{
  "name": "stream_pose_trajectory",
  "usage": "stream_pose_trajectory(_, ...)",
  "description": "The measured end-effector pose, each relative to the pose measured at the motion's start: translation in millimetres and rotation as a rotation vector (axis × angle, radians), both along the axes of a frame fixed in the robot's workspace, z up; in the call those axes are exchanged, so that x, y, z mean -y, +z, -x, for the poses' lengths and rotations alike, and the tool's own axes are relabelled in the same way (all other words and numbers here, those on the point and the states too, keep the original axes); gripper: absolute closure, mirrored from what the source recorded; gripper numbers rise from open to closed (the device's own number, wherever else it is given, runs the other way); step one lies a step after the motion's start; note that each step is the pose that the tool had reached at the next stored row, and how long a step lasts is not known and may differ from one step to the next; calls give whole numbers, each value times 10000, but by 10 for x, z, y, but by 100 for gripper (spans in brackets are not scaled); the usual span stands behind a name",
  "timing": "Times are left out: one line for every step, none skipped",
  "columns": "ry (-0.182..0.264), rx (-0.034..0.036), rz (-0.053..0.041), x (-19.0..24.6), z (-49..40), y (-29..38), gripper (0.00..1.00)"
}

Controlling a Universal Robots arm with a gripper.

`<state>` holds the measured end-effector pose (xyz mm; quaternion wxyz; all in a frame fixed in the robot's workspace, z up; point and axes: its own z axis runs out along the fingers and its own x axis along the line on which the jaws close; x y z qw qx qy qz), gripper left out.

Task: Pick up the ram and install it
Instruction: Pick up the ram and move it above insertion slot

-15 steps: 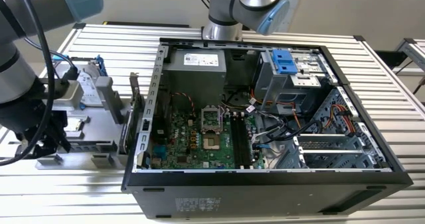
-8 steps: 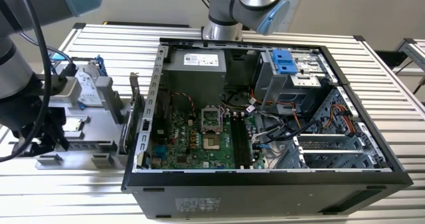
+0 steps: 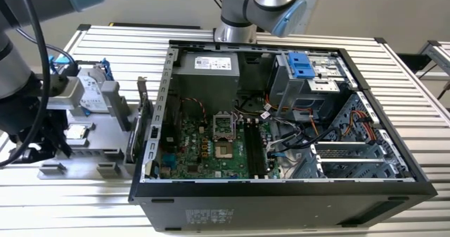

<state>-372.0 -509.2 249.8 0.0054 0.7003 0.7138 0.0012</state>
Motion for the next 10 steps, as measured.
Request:
stream_pose_trajectory(0, 0, 1, 0, 0, 10, 100)
stream_pose_trajectory(0, 0, 0, 0, 0, 20, 100)
stream_pose_trajectory(0, 0, 0, 0, 0, 31, 100)
stream_pose_trajectory(0, 0, 0, 0, 0, 43, 100)
stream_pose_trajectory(0, 0, 0, 0, 0, 54, 100)
stream_pose_trajectory(0, 0, 0, 0, 0, 67, 100)
stream_pose_trajectory(0, 1, -1, 0, 0, 80, 100)
stream_pose_trajectory(0, 0, 0, 0, 0, 95, 100)
stream_pose_trajectory(0, 1, 0, 0, 0, 110, 100)
stream_pose_trajectory(0, 0, 0, 0, 0, 126, 100)
